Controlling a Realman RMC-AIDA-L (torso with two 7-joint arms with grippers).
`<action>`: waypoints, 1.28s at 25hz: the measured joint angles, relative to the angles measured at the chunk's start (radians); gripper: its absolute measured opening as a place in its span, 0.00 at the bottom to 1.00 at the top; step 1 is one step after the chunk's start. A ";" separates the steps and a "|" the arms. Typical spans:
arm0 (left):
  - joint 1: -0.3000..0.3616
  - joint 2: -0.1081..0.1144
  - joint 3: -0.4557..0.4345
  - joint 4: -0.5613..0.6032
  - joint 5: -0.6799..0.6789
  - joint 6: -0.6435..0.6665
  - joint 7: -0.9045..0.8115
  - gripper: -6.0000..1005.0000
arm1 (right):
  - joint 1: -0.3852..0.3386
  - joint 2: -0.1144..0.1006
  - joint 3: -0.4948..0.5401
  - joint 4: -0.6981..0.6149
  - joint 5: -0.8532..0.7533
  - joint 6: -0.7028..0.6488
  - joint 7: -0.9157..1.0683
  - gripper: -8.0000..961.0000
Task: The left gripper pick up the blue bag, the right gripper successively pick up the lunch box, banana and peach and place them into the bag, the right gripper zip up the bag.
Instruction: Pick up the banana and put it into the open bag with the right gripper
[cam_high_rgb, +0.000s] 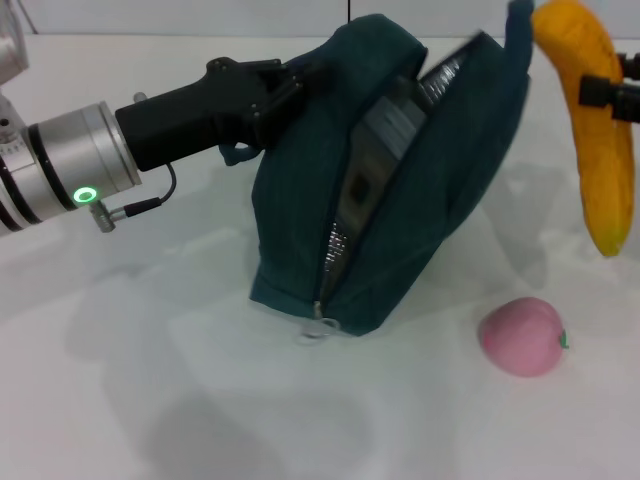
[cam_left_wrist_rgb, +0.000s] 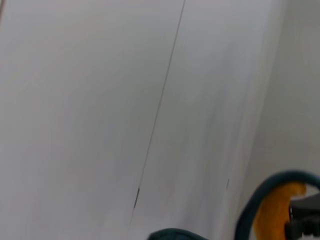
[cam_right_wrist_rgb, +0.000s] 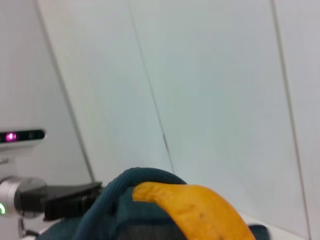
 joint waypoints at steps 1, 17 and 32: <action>0.001 0.000 0.000 -0.001 -0.003 0.000 0.000 0.05 | 0.001 -0.001 -0.009 -0.001 -0.009 0.005 0.001 0.46; 0.016 0.003 -0.001 0.003 -0.011 -0.002 0.000 0.05 | -0.037 -0.006 0.099 -0.095 -0.234 -0.006 0.075 0.46; 0.006 0.001 -0.001 0.006 -0.011 0.005 0.000 0.05 | -0.043 0.000 0.190 0.072 0.109 -0.010 -0.024 0.46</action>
